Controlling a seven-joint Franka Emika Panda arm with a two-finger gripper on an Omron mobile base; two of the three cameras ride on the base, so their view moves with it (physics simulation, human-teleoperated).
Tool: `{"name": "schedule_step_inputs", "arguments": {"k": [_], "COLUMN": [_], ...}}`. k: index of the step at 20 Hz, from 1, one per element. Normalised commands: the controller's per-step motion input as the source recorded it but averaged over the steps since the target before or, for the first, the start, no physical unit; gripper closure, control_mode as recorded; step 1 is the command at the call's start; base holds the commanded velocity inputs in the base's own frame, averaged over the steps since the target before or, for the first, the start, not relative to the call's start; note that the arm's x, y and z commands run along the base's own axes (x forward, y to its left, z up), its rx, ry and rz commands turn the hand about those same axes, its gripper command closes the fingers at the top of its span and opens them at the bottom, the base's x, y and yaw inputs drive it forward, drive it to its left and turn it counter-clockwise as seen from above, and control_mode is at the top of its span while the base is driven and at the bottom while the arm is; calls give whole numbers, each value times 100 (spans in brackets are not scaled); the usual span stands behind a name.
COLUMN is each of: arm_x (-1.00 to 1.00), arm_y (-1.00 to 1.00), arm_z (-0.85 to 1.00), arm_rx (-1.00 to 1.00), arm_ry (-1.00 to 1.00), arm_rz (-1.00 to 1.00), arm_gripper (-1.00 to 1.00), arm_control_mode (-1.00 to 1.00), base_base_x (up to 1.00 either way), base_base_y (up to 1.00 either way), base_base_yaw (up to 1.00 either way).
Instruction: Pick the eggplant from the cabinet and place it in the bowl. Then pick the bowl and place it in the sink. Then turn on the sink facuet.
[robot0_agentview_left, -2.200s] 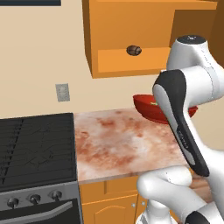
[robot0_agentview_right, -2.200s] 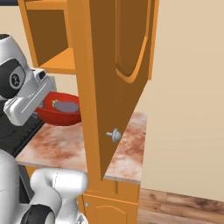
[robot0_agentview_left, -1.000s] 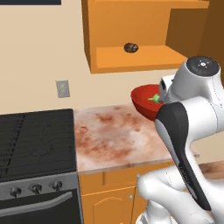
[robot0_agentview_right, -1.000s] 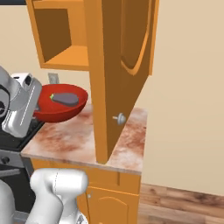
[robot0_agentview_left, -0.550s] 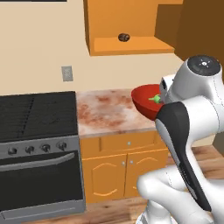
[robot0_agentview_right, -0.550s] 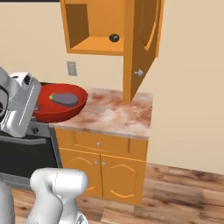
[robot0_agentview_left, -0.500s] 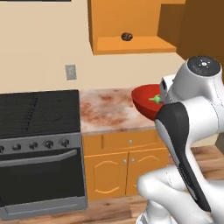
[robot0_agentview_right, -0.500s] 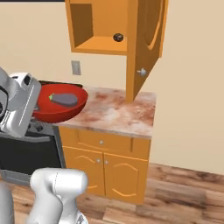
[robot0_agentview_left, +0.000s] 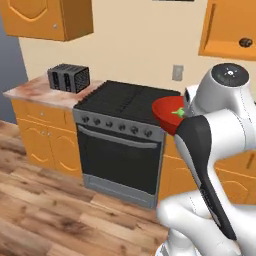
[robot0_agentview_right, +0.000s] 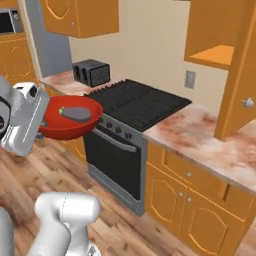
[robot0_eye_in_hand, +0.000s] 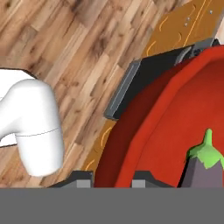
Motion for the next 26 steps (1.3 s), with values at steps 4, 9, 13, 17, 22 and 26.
{"name": "schedule_step_inputs", "arguments": {"k": [4,9,13,17,22,26], "arm_x": [0,0,0,0,0,0], "arm_y": [0,0,0,0,0,0], "arm_z": [0,0,0,0,0,0], "arm_rx": [0,0,0,0,0,0], "arm_ry": [0,0,0,0,0,0], "arm_rz": [0,0,0,0,0,0], "arm_gripper": [100,100,100,100,100,100], "arm_control_mode": [100,100,100,100,100,100], "base_base_x": [-8,0,4,19,35,39], "base_base_y": [24,0,0,-8,-26,-28], "base_base_yaw": [86,81,78,77,76,72]}}
